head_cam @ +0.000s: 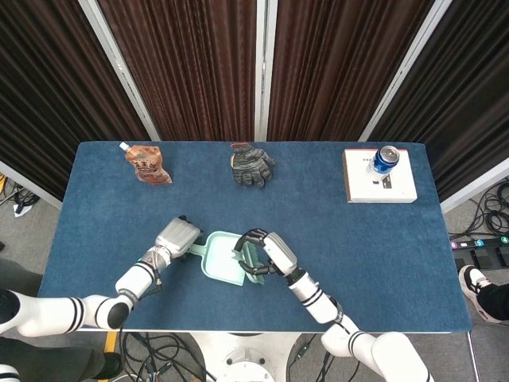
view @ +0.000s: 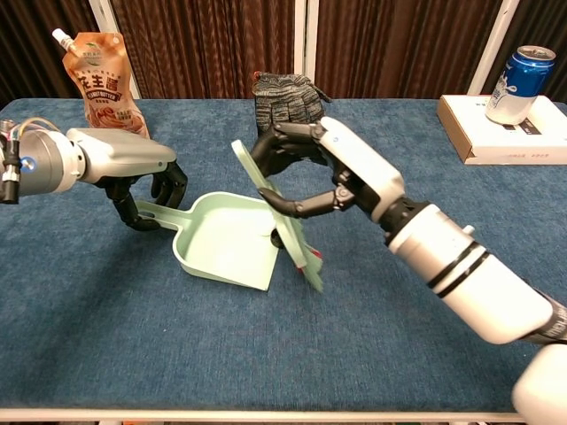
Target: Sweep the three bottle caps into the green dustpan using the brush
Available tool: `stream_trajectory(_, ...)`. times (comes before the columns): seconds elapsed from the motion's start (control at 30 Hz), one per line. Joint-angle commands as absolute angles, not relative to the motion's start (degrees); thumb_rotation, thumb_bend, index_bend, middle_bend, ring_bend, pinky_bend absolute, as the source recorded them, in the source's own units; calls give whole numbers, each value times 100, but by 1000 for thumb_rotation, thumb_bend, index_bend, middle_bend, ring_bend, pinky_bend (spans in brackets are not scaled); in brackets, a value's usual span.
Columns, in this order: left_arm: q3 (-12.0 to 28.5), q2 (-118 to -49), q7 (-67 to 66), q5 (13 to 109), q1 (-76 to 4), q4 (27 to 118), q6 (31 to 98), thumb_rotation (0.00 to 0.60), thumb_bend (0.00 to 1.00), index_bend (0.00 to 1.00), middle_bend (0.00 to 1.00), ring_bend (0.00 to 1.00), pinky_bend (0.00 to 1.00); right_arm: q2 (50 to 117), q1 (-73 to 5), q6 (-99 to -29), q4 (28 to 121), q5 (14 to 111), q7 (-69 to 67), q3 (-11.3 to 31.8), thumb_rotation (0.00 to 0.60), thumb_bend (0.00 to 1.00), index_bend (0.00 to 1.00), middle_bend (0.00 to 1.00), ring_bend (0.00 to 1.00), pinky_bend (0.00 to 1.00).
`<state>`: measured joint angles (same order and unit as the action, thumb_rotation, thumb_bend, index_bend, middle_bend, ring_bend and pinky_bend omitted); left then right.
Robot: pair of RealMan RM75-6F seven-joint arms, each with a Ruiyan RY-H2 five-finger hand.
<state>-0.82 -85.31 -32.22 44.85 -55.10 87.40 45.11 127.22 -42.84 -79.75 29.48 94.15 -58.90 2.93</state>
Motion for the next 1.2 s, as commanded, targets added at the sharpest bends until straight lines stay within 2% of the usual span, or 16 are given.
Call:
stream_trajectory(0.03, -76, -8540, -3208, 4495, -5510, 8754, 4520, 600, 371, 522, 511, 369, 210, 12899, -4432, -7964, 2741, 9360, -5981, 428, 600, 717, 756, 653, 384, 308)
stream_trajectory(0.23, 10, -8478, -2929, 4453, -5500, 8827, 4350, 600, 371, 522, 511, 369, 212, 13000, -4619, -7926, 2653, 9250, -6088, 585, 600, 718, 757, 654, 388, 307)
stream_trajectory(0.57, -8, -8461, -2823, 4587, -5536, 8810, 4278, 600, 369, 523, 511, 369, 213, 13000, -4695, -7815, 3132, 8812, -6045, 809, 600, 720, 758, 654, 388, 307)
stream_trajectory(0.77, -20, -8476, -2860, 4559, -5528, 8759, 4397, 600, 367, 514, 505, 370, 214, 13000, -4704, -8155, 3064, 8774, -6162, 825, 600, 720, 758, 654, 388, 307)
stream_trajectory(0.97, -22, -8451, -2878, 4591, -5467, 8766, 4568, 600, 346, 397, 431, 368, 214, 12745, -4646, -8647, 2648, 9012, -6244, 743, 600, 719, 758, 654, 388, 307)
stream_trajectory(1.03, -11, -8435, -2859, 4623, -5443, 8784, 4612, 600, 342, 340, 393, 365, 217, 12511, -4592, -8709, 2681, 9091, -6171, 670, 600, 719, 758, 654, 387, 307)
stream_trajectory(1.2, 9, -8343, -2810, 4742, -5363, 8884, 4749, 600, 336, 276, 350, 336, 220, 11811, -4394, -8663, 2942, 9340, -5761, 330, 600, 718, 756, 654, 384, 300)
